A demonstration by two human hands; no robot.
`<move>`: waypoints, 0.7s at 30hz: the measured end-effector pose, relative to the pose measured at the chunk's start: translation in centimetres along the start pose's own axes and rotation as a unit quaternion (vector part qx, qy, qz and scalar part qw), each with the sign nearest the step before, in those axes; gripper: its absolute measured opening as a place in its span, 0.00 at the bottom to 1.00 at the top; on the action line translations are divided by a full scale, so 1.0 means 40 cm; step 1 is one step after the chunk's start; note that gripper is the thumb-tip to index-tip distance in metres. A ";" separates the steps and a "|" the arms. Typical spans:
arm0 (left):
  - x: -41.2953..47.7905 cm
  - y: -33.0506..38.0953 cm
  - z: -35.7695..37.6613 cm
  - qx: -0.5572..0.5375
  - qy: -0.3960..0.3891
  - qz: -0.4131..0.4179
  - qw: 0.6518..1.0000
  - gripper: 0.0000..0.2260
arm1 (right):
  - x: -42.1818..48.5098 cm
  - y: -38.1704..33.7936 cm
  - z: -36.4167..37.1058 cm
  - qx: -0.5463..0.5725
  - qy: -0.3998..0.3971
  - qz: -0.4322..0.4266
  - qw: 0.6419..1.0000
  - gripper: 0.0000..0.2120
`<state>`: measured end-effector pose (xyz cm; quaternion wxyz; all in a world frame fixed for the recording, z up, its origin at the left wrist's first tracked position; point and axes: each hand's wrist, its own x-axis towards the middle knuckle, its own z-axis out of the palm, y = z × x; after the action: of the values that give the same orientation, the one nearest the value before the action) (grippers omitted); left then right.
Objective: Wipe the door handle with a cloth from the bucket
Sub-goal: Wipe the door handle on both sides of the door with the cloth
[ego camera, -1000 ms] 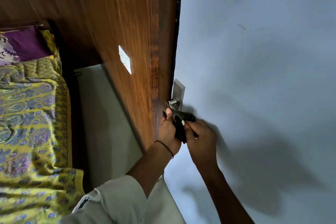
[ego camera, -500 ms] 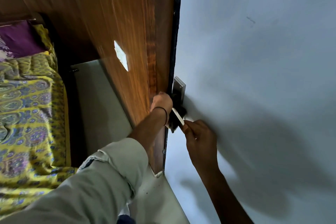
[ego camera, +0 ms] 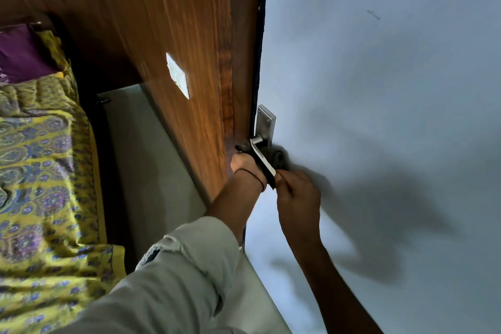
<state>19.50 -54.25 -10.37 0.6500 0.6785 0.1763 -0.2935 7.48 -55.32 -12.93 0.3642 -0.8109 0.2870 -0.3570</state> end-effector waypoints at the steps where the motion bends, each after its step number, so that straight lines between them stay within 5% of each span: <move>1: -0.001 -0.008 -0.001 -0.004 -0.001 0.015 1.000 0.18 | -0.002 -0.002 0.000 -0.006 0.003 0.002 1.000 0.11; 7: -0.027 -0.025 0.008 -0.073 0.001 0.024 0.997 0.24 | -0.007 0.000 -0.004 -0.058 0.001 -0.014 0.998 0.12; 13: -0.066 0.008 0.024 0.129 0.065 0.162 0.976 0.22 | -0.001 0.007 -0.005 -0.063 -0.002 -0.035 0.997 0.09; 17: -0.010 0.069 0.005 0.184 0.061 0.164 0.967 0.25 | 0.002 0.014 -0.006 -0.061 -0.010 -0.045 0.997 0.08; 21: 0.029 0.095 0.001 0.066 0.044 0.082 0.993 0.24 | 0.006 0.015 -0.003 -0.048 0.000 -0.038 0.998 0.09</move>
<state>22.73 -54.81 -8.12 0.6173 0.7444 0.1280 -0.2201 7.42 -55.89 -13.27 0.3105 -0.8378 0.2728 -0.3568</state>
